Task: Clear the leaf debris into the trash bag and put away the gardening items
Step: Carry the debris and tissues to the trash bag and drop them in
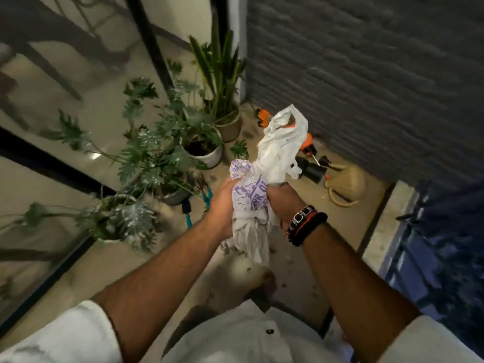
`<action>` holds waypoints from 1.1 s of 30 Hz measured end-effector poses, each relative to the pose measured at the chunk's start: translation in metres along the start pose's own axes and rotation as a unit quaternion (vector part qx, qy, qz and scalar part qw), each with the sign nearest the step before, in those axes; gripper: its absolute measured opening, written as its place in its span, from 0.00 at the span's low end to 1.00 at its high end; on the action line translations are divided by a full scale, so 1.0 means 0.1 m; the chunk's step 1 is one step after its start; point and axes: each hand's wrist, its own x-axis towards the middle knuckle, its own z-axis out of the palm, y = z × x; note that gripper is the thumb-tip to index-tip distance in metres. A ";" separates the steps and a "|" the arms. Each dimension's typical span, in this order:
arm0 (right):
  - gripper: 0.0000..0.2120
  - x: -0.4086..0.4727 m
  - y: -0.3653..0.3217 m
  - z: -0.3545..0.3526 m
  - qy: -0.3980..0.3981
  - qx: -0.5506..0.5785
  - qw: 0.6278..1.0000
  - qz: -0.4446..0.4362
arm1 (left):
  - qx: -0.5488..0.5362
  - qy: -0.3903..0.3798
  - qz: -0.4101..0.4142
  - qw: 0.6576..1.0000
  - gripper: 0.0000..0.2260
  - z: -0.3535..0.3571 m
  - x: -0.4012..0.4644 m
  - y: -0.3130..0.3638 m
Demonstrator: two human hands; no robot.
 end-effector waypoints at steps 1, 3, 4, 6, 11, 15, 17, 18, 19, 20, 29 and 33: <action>0.17 -0.07 -0.02 0.14 -0.015 -0.006 1.000 0.004 | -0.033 -0.007 0.006 0.999 0.10 -0.14 -0.04 0.02; 0.19 -0.06 0.07 0.41 -0.038 -0.029 0.999 0.004 | -0.060 -0.001 0.028 0.998 0.14 -0.50 -0.12 0.03; 0.22 0.02 0.17 0.57 -0.069 -0.033 0.997 -0.006 | -0.064 -0.002 0.045 0.997 0.19 -0.69 -0.21 0.06; 0.24 0.03 0.31 0.93 -0.125 -0.029 0.991 -0.021 | -0.076 0.004 0.066 0.995 0.30 -1.11 -0.39 0.09; 0.22 -0.90 0.21 1.94 -0.267 0.010 0.963 -0.032 | -0.170 -0.001 0.108 0.980 0.39 -2.23 -0.95 0.05; 0.25 -1.51 0.22 2.56 -0.385 0.060 0.921 -0.008 | -0.234 0.034 0.153 0.960 0.40 -2.82 -1.61 0.10; 0.26 -1.71 0.22 2.86 -0.432 0.059 0.900 -0.005 | -0.263 0.040 0.179 0.947 0.37 -3.06 -1.88 0.14; 0.25 -1.81 0.22 3.02 -0.457 0.048 0.888 -0.003 | -0.277 0.056 0.187 0.941 0.36 -3.18 -2.00 0.16; 0.25 -1.90 0.22 3.16 -0.478 0.039 0.877 -0.001 | -0.291 0.082 0.192 0.934 0.35 -3.29 -2.10 0.17; 0.25 -1.96 0.23 3.31 -0.496 0.029 0.868 -0.001 | -0.305 0.105 0.197 0.926 0.33 -3.40 -2.19 0.19; 0.37 -2.38 0.35 4.65 -0.652 -0.158 0.740 -0.045 | -0.419 0.260 0.289 0.820 0.22 -4.46 -2.82 0.08; 0.33 -2.64 0.56 5.27 -0.675 -0.252 0.690 -0.072 | -0.465 0.261 0.334 0.777 0.21 -4.96 -3.13 -0.05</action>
